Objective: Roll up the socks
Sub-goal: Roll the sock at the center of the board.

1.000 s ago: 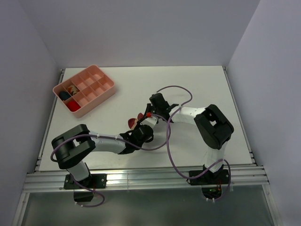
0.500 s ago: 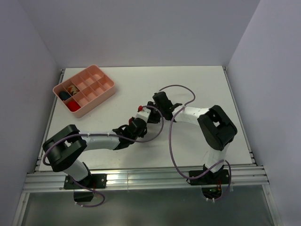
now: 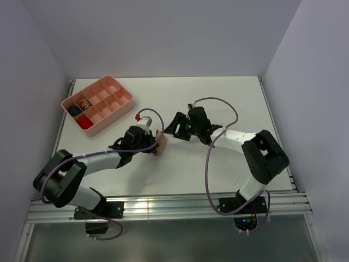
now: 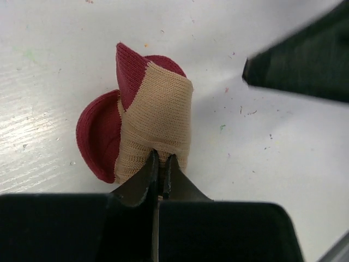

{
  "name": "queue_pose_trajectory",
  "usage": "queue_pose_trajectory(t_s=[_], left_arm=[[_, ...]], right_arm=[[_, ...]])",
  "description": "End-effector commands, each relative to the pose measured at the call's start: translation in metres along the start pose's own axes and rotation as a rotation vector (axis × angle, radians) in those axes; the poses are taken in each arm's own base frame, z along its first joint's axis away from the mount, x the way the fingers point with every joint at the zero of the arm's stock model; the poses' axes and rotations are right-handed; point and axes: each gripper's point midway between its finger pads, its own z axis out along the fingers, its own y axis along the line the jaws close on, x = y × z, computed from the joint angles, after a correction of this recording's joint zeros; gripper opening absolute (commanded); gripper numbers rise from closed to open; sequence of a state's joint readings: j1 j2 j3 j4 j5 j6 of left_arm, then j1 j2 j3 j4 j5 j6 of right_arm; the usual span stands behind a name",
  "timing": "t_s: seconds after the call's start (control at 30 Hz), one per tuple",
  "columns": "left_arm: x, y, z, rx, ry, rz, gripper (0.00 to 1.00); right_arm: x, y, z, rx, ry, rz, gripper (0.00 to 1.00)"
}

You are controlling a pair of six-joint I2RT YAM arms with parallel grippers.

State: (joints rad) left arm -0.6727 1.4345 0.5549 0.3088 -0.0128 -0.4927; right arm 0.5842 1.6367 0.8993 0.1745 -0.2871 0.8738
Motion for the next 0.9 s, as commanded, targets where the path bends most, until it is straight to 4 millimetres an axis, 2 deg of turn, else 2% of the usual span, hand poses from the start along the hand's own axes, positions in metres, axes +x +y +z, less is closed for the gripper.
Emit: queue_pose_trajectory(t_s=[0.0, 0.17, 0.23, 0.63, 0.87], left_arm=[[0.026, 0.007, -0.007, 0.057, 0.127, -0.120, 0.01], [0.024, 0.016, -0.007, 0.118, 0.146, -0.263, 0.01], [0.030, 0.022, -0.003, 0.105, 0.176, -0.295, 0.01], [0.047, 0.042, -0.005, 0.084, 0.237, -0.441, 0.01], [0.060, 0.051, -0.004, 0.068, 0.274, -0.490, 0.01]], right_arm=[[0.001, 0.008, -0.001, -0.070, -0.026, 0.012, 0.73], [0.021, 0.005, 0.011, -0.096, 0.008, 0.028, 0.75], [0.026, 0.005, 0.015, -0.106, 0.022, 0.049, 0.75], [0.041, -0.006, 0.045, -0.107, 0.072, 0.104, 0.75], [0.046, -0.002, 0.059, -0.185, 0.093, 0.108, 0.71]])
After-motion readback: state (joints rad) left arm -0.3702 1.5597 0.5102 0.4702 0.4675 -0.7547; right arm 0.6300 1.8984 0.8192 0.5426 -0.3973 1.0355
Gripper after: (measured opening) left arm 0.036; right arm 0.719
